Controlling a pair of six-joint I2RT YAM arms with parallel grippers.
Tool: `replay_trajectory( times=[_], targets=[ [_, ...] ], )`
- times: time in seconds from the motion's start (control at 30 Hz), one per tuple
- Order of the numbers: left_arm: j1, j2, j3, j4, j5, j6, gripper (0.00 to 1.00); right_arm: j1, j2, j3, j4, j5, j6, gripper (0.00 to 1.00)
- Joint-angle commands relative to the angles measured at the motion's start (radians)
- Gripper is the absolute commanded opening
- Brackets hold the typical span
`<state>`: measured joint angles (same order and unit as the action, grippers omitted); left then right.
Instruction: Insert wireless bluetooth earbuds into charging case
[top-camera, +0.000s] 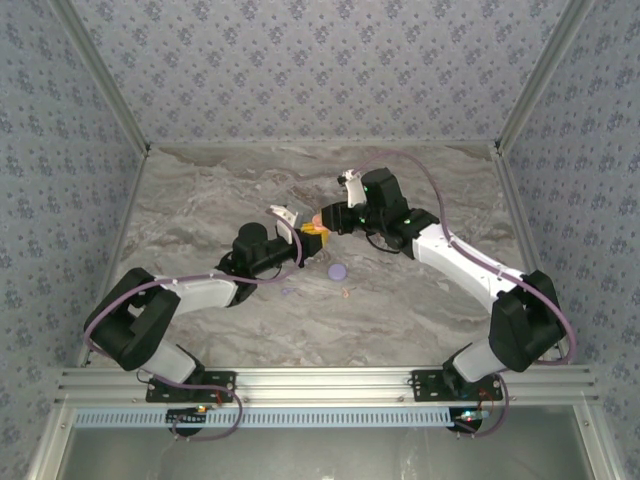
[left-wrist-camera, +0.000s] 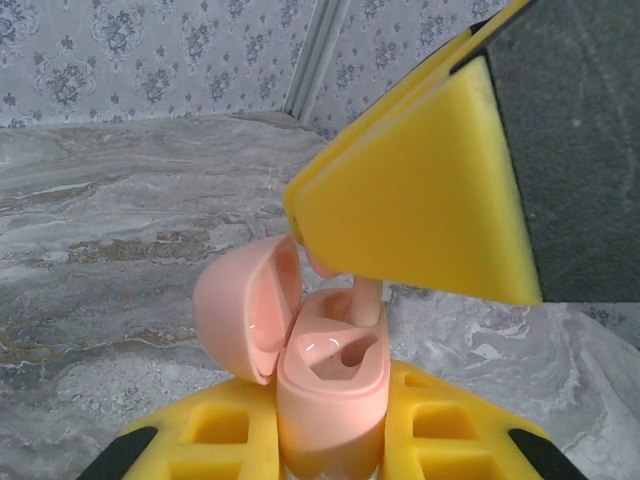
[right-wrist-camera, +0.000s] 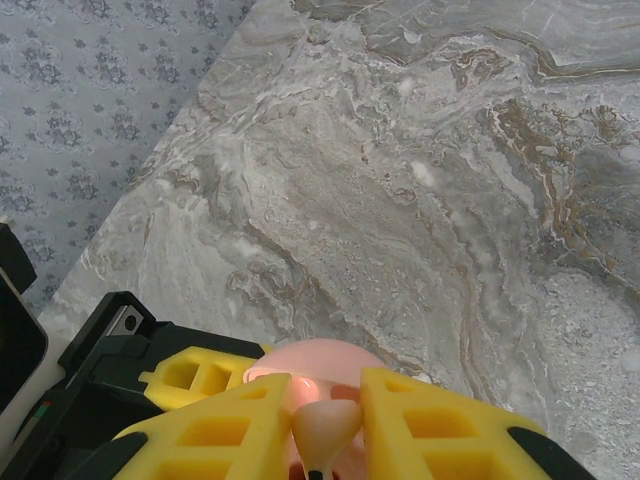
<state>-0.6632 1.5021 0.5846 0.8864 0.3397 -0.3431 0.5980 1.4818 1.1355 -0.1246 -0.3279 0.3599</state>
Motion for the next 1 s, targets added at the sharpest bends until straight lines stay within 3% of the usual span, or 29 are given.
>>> replay_trajectory(
  times=[0.0,0.4,0.83,0.97],
  targets=[
    [-0.006,-0.008,0.032,0.016,-0.030,-0.013,0.19,0.008,0.004,-0.001,-0.017,0.024,0.008,0.25],
    [-0.006,-0.020,0.030,0.013,-0.015,0.007,0.19,0.008,0.017,0.020,-0.066,0.053,0.004,0.25],
    [-0.006,-0.024,0.032,-0.026,-0.017,0.033,0.19,0.011,0.013,0.037,-0.082,0.055,-0.007,0.47],
    [-0.006,-0.031,0.029,-0.047,-0.023,0.050,0.19,0.010,0.005,0.038,-0.086,0.050,-0.013,0.49]
  ],
)
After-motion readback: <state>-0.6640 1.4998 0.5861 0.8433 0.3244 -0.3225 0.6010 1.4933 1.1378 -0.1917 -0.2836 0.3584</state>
